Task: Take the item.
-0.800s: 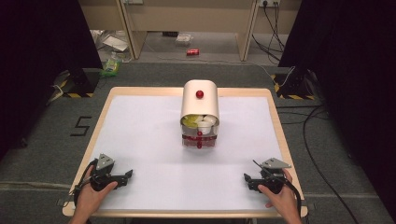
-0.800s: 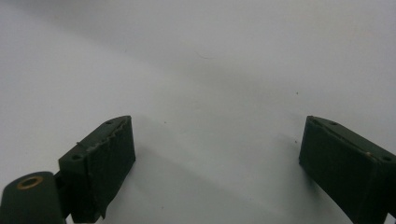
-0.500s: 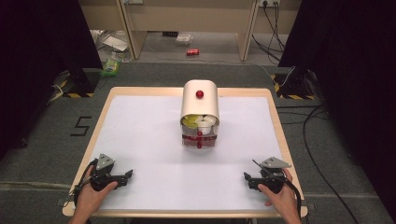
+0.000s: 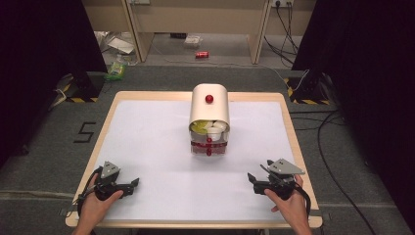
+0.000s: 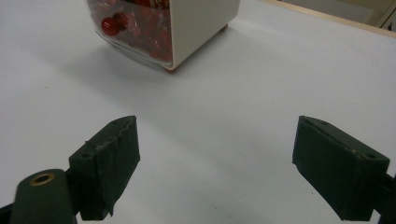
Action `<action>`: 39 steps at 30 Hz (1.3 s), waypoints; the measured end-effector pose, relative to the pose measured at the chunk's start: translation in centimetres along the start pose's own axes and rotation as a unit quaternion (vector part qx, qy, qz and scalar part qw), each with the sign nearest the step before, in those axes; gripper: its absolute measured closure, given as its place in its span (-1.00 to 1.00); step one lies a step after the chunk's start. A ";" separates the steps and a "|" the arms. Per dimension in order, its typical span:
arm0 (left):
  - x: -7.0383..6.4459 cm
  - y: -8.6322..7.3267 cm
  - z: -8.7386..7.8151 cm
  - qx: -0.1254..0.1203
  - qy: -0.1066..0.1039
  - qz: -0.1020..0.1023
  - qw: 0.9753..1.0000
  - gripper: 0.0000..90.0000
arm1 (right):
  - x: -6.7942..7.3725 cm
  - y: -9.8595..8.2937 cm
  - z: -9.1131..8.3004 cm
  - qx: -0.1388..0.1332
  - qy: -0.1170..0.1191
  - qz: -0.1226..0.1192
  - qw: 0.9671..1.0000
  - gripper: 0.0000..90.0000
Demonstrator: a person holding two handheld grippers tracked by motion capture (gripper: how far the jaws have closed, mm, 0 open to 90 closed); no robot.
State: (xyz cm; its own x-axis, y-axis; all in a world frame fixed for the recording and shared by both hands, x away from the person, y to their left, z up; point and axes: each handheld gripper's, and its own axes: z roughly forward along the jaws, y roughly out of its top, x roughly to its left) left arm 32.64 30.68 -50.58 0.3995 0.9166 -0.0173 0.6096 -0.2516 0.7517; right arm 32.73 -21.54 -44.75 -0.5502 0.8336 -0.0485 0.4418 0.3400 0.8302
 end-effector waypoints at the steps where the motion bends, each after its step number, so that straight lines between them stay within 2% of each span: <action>1: 0.0 0.0 0.0 0.000 0.000 0.000 1.000 -0.72 | 0.1 0.2 0.0 -0.001 0.000 -0.002 1.000 -0.66; 11: 0.0 0.0 0.0 0.000 0.000 0.000 1.000 -0.72 | 1.2 2.2 -0.2 -0.018 0.017 -0.016 1.000 -0.66; 20: 0.0 0.0 0.0 0.000 0.000 -0.001 1.000 -0.72 | 2.9 5.0 0.0 -0.035 0.039 -0.046 0.998 -0.66; 28: 0.0 0.0 0.0 0.000 -0.001 -0.001 1.000 -0.72 | 4.3 7.9 0.5 -0.056 0.050 -0.054 0.996 -0.66; 39: 0.0 0.0 0.0 0.001 -0.001 -0.001 1.000 -0.72 | 6.0 9.9 1.4 -0.059 0.058 -0.065 0.994 -0.65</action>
State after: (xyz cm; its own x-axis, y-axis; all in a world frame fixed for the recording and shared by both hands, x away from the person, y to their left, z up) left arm 32.67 30.70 -50.58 0.3997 0.9164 -0.0212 0.6117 -0.2494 0.7507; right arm 34.79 -12.61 -37.59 -0.6785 0.7277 -0.1002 0.2794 0.3818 0.8810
